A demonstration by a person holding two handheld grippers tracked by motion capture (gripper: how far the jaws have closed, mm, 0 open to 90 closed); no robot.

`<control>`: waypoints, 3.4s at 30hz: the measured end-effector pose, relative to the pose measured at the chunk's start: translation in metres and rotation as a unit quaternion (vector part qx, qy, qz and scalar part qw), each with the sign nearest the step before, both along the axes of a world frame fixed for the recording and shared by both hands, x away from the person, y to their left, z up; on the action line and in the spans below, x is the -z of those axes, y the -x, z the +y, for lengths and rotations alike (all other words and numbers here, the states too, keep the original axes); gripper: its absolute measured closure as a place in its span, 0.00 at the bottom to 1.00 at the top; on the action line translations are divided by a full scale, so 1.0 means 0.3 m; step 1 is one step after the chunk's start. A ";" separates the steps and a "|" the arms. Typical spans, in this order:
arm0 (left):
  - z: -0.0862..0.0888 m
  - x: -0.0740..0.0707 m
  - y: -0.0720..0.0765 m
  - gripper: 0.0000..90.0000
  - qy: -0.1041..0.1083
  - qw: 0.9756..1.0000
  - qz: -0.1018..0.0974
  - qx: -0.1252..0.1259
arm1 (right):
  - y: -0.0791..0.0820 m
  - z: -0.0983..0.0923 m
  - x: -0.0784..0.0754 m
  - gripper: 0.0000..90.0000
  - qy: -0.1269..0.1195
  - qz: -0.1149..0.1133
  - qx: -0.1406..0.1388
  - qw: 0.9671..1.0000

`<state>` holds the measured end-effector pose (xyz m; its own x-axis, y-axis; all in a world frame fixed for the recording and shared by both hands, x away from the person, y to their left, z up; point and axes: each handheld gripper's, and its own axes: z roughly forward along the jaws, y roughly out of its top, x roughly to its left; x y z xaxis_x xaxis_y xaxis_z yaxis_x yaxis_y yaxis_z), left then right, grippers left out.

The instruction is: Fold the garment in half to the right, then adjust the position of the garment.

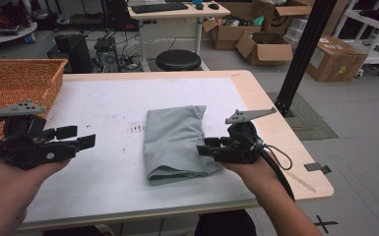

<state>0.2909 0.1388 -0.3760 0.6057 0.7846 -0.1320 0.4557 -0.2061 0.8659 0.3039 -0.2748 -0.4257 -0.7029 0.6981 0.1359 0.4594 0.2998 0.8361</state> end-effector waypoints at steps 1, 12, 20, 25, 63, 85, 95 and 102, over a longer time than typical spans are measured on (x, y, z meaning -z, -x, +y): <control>-0.001 -0.001 0.006 0.39 0.000 1.000 -0.001 0.000 | 0.013 0.006 0.012 0.67 0.004 0.004 -0.004 1.000; -0.014 -0.010 0.016 0.39 -0.007 1.000 -0.001 0.000 | 0.037 -0.021 0.059 0.97 0.029 0.025 -0.020 0.999; -0.040 0.008 -0.005 0.39 -0.009 1.000 0.009 0.002 | 0.054 -0.088 0.083 0.86 0.021 0.029 -0.011 0.999; -0.065 0.001 -0.007 0.38 -0.009 1.000 0.008 0.007 | 0.024 -0.117 0.038 0.67 -0.009 -0.001 0.008 1.000; -0.322 0.216 -0.082 0.23 0.012 0.995 0.064 0.071 | -0.544 -0.032 0.030 0.34 0.032 0.035 0.051 0.998; -0.394 0.245 -0.071 0.97 -0.051 0.985 0.094 0.136 | -0.581 -0.042 0.067 0.80 -0.004 0.084 -0.019 0.996; -0.282 0.222 -0.110 0.98 -0.056 0.984 0.094 0.143 | -0.574 0.023 0.052 0.82 -0.004 0.054 -0.001 0.999; -0.156 0.211 -0.151 0.98 -0.064 0.982 0.090 0.151 | -0.594 0.135 0.058 0.82 -0.009 0.053 0.009 0.999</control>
